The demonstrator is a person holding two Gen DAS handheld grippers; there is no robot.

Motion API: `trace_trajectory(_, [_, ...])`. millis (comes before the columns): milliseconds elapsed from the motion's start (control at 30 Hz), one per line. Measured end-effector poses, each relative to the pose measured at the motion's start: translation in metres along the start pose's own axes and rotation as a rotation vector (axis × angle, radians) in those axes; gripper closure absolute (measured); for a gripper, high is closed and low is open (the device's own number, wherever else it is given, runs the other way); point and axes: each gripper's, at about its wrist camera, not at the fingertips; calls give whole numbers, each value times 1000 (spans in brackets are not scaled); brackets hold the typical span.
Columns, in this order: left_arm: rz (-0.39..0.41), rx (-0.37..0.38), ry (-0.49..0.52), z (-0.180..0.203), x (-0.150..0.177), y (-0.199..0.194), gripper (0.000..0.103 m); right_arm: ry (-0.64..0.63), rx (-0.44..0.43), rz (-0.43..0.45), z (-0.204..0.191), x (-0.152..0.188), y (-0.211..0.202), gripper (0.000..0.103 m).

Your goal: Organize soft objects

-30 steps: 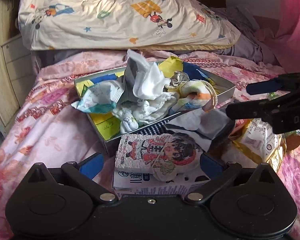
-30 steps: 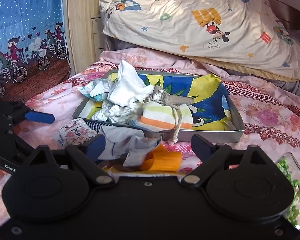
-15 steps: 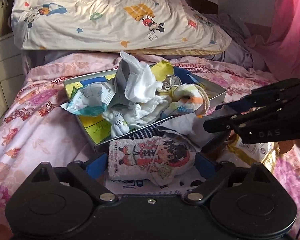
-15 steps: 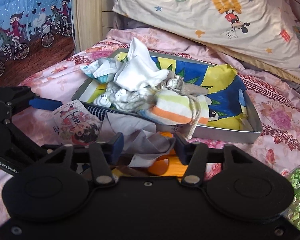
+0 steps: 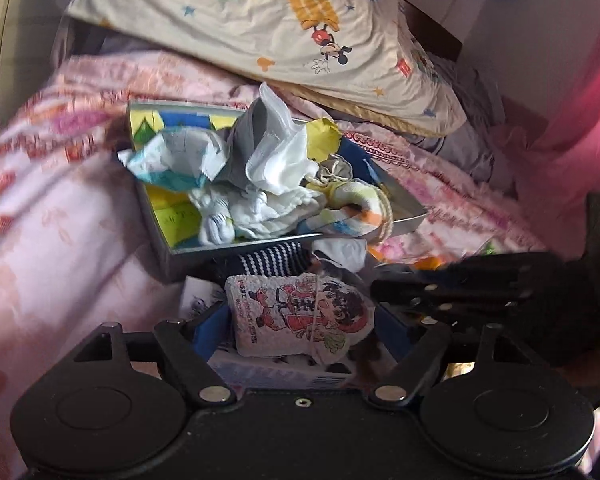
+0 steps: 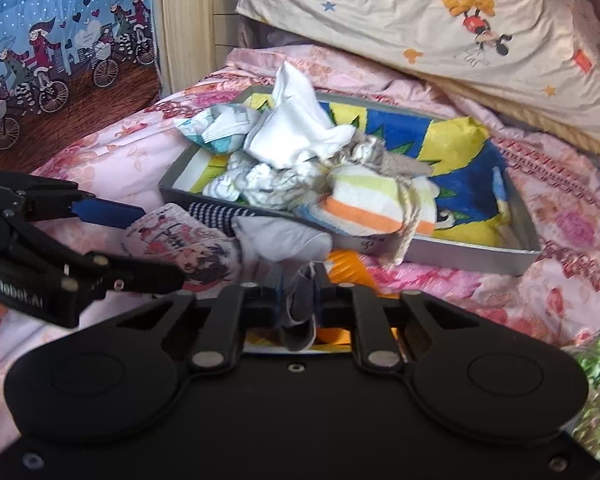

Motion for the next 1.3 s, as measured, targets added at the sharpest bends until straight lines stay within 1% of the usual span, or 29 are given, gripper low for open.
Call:
trace_trajectory(100, [-16,29,-88,-6,-1,-1,24,23,-29,-2,0,3,1,99])
trace_trajectory(167, [-25,52,-173,-12,-3,-3,24,52,-50,-5,2,4,2,100])
trace_trajectory(233, [-39,62,-260,-18,-3,-7,28,66,-53,-5,3,6,1,100])
trace_trajectory(300, [-56,50,-299,-20,-3,-10,30,77,-56,-5,3,7,1,100])
trace_trajectory(367, [-62,45,-331,-22,-3,-13,30,77,-58,-8,3,8,1,100])
trace_trajectory(433, [-76,39,-385,-26,-4,-13,30,76,-64,-13,2,9,2,100])
trace_trajectory(533, [-128,-12,-490,-37,0,-11,30,75,-71,-15,-2,8,4,100])
trace_trajectory(633, [-139,-37,-531,-46,2,-6,30,66,-88,-10,-5,8,4,100])
trace_trajectory(767, [-134,2,-590,-55,2,0,31,47,-103,-5,-11,6,3,100])
trace_trajectory(800, [-128,7,-602,-56,1,0,35,43,-109,-3,-13,5,3,100])
trace_trajectory(833, [-122,12,-612,-57,1,0,42,37,-113,-2,-14,5,2,100])
trace_trajectory(900, [-113,19,-624,-58,0,-1,53,32,-122,-1,-15,5,0,100])
trace_trajectory(967, [-98,8,-630,-60,0,-2,57,30,-129,1,-17,4,-1,100])
trace_trajectory(1033, [-88,-5,-645,-63,0,-3,67,28,-137,3,-17,4,-2,100])
trace_trajectory(1067, [-85,-5,-660,-65,0,-4,67,25,-140,3,-18,4,-3,100])
trace_trajectory(1133, [-77,2,-687,-67,-1,-8,73,20,-144,4,-18,4,-5,100])
trace_trajectory(1167, [-74,4,-693,-68,-1,-11,74,18,-145,4,-18,4,-6,100])
trace_trajectory(1300, [-38,5,-685,-63,-5,-22,82,22,-149,16,-18,3,-11,101])
Point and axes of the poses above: each gripper's, at about its wrist camera, not at the fingertips, and y roughly the way its jaws point, z to its right, x to its underside, and after that the axes turned 15 degrees about -y, right-handed
